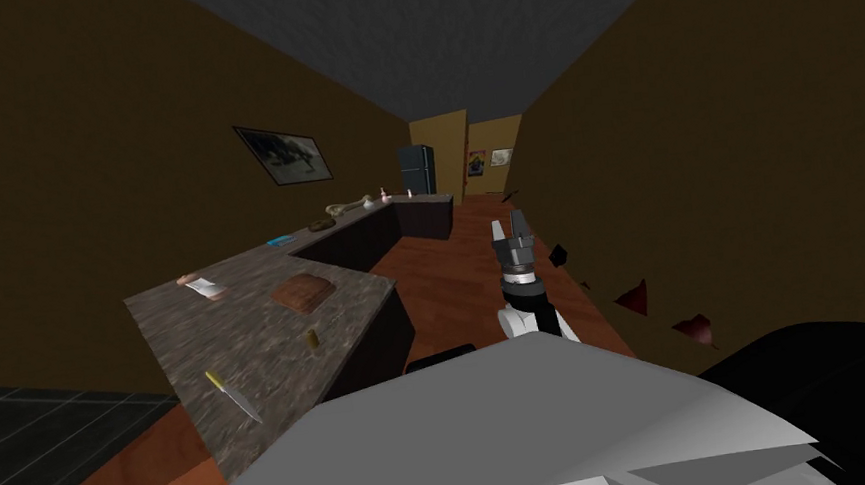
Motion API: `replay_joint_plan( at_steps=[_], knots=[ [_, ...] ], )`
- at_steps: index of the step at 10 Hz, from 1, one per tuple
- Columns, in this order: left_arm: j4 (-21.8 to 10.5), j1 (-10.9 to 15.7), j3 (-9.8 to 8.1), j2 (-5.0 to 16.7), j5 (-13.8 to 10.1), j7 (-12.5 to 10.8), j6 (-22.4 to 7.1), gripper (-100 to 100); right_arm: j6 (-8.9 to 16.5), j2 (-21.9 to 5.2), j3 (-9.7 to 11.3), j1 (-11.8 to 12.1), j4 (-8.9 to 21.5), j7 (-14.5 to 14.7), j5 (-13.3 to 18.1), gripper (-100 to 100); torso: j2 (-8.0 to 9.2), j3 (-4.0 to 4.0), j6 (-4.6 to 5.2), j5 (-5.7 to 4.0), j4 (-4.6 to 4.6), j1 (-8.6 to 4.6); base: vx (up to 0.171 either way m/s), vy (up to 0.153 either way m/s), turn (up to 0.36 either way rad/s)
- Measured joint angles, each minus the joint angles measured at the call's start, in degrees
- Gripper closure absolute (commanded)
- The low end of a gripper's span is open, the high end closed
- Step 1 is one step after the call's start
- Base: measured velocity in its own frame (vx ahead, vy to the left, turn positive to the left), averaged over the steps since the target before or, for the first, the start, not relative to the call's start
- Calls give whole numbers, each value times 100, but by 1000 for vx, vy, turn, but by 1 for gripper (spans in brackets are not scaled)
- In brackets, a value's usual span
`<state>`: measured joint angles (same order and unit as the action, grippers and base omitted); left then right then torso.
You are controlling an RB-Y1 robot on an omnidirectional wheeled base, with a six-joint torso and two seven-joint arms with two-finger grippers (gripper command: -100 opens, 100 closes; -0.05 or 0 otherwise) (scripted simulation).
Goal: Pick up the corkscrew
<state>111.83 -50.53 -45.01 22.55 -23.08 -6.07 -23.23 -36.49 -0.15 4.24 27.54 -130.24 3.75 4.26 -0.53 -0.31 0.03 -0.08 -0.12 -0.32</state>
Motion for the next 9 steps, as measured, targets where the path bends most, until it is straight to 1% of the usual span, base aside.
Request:
replay_joint_plan(
  at_steps=[1, 2, 3, 4, 5, 6, 7, 8, 9],
  knots=[
    [-17, 40, -72, 1, 7, -17, -188, -100, 0, 0, 0, -1, 0, 0, 0, 0, 4, 2, 3, 2, 1, 8, 48, -26, -4],
    [-30, 39, -77, -20, 13, -12, -327, -100, 0, -1, 0, -1, 0, 0, 0, 0, 22, 12, 3, 6, 4, 25, 100, -33, 46],
    [-93, -19, -174, 3, -59, -22, -447, -100, 0, -1, -1, 0, 0, 0, 0, 0, 14, 8, 0, 6, 4, 26, 104, -58, 37],
    [-147, -8, -240, 47, -90, -40, -599, -100, 0, 0, 0, -1, 0, 0, 0, 0, 11, 6, 3, 5, 2, 20, 50, -49, -1],
    [-134, -21, -262, 42, -99, -48, -730, -100, 0, -1, 0, -1, 0, 0, 0, 0, 24, 13, 3, 5, 5, 21, 110, -89, 38],
    [-157, -73, -387, 113, -193, -83, -904, -100, 0, 0, 0, 0, 0, 0, 0, 0, 12, 7, 1, 2, 3, 8, 108, -80, 39],
    [-260, -61, -435, 164, -235, -96, -1049, -100, 0, 0, 0, -1, 0, 0, 0, 0, 10, 5, 3, 3, 2, 11, 48, -31, 1],
    [-248, -75, -451, 148, -238, -99, -1155, -100, 0, -1, 0, -1, 0, 0, 0, 0, 24, 13, 3, 5, 5, 25, 106, -55, 25],
    [-265, -64, -542, 175, -256, -134, -1333, -100, 0, -1, 0, 0, 0, 0, 0, 0, 12, 7, 2, 5, 3, 20, 116, -54, 31]
  ],
)
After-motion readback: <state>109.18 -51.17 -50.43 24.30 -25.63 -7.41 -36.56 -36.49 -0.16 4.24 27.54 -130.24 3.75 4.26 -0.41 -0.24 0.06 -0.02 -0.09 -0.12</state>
